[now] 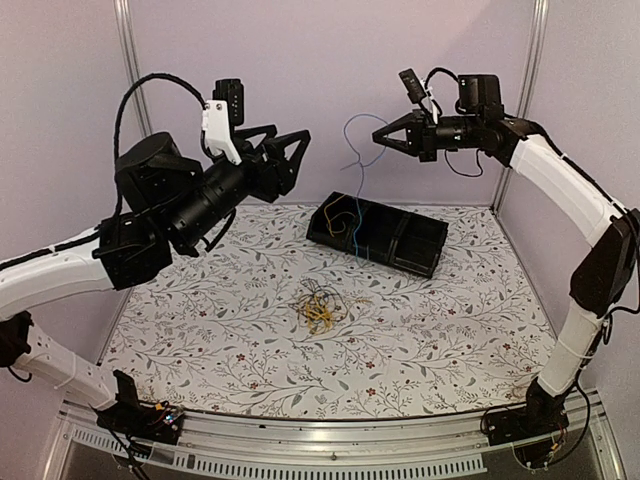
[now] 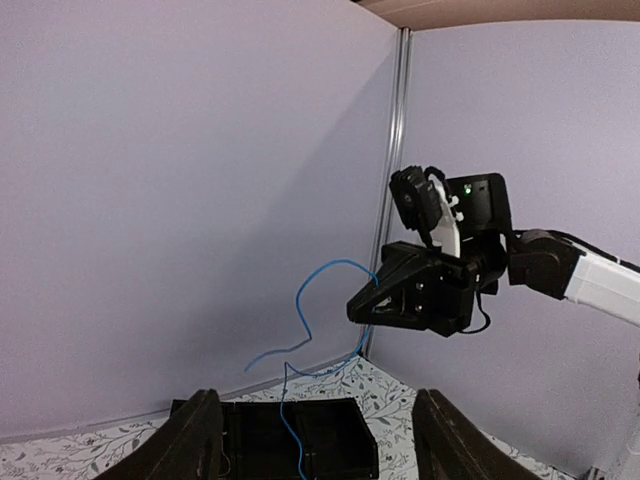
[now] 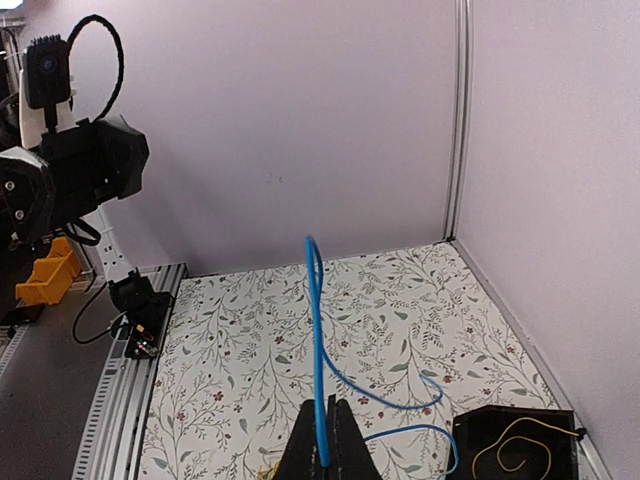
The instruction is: Untangle the cables
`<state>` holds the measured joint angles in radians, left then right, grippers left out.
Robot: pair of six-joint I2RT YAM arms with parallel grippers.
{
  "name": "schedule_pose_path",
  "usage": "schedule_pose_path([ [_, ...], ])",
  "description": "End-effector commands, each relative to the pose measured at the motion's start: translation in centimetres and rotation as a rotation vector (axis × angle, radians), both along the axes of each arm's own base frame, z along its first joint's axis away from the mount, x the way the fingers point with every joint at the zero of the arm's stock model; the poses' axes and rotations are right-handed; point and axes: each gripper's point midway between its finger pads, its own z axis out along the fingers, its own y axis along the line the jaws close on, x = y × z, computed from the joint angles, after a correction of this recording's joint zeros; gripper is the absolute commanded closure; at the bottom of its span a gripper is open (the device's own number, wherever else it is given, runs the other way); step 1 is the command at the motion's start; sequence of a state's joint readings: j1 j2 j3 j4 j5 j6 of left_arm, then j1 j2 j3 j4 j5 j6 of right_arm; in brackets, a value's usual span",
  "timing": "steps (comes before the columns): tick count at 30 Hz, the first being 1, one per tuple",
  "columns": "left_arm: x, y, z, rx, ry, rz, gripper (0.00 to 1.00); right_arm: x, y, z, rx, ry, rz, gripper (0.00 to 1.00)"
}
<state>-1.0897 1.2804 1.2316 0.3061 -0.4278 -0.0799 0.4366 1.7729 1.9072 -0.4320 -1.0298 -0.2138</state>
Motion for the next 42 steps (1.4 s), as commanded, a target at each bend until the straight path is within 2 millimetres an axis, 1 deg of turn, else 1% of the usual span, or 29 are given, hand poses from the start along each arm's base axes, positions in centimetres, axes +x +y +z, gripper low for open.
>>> schedule_pose_path([
  [1,0.6,3.2,-0.6,-0.046,0.035,0.096,0.32,4.2,-0.8,-0.3,-0.013,-0.037,-0.085,1.00],
  [4,0.5,4.1,-1.1,-0.047,0.050,0.112,0.32,6.7,-1.2,-0.9,-0.012,-0.042,-0.117,1.00],
  [5,0.4,4.3,-1.2,-0.047,0.051,0.115,0.32,7.7,-1.3,-1.5,-0.016,-0.036,-0.131,1.00],
  [8,0.3,4.8,-1.4,-0.046,0.055,0.122,0.32,9.8,-2.1,-2.6,-0.022,-0.034,-0.168,1.00],
  [10,0.3,5.0,-1.4,-0.047,0.057,0.127,0.32,11.4,-2.6,-3.8,-0.025,-0.018,-0.185,1.00],
  [11,0.3,5.0,-1.5,-0.045,0.058,0.127,0.32,11.8,-2.9,-4.0,-0.019,-0.012,-0.189,1.00],
  [12,0.3,5.0,-1.6,-0.042,0.058,0.128,0.32,12.5,-3.0,-4.6,-0.018,0.002,-0.192,1.00],
  [16,0.5,5.1,-1.8,-0.039,0.061,0.135,0.32,14.0,-3.3,-6.2,-0.018,0.035,-0.203,1.00],
  [22,0.8,4.9,-2.4,-0.031,0.071,0.135,0.32,15.1,-3.3,-8.8,-0.034,0.071,-0.202,1.00],
  [25,1.0,4.8,-2.7,-0.028,0.076,0.136,0.32,15.8,-4.0,-10.3,-0.042,0.091,-0.211,1.00],
  [28,1.2,4.7,-2.8,-0.026,0.079,0.137,0.32,16.2,-5.2,-11.8,-0.047,0.124,-0.225,1.00],
  [31,1.4,4.7,-3.0,-0.022,0.080,0.139,0.32,16.4,-6.5,-13.3,-0.059,0.157,-0.240,1.00],
  [35,1.7,4.6,-3.4,-0.013,0.085,0.140,0.32,16.1,-7.7,-15.5,-0.086,0.188,-0.256,1.00],
  [40,2.1,4.5,-3.9,-0.007,0.093,0.139,0.32,15.6,-8.1,-18.3,-0.138,0.206,-0.264,1.00],
  [42,2.1,4.6,-4.1,-0.007,0.096,0.139,0.32,15.5,-8.2,-19.0,-0.149,0.214,-0.266,1.00],
])
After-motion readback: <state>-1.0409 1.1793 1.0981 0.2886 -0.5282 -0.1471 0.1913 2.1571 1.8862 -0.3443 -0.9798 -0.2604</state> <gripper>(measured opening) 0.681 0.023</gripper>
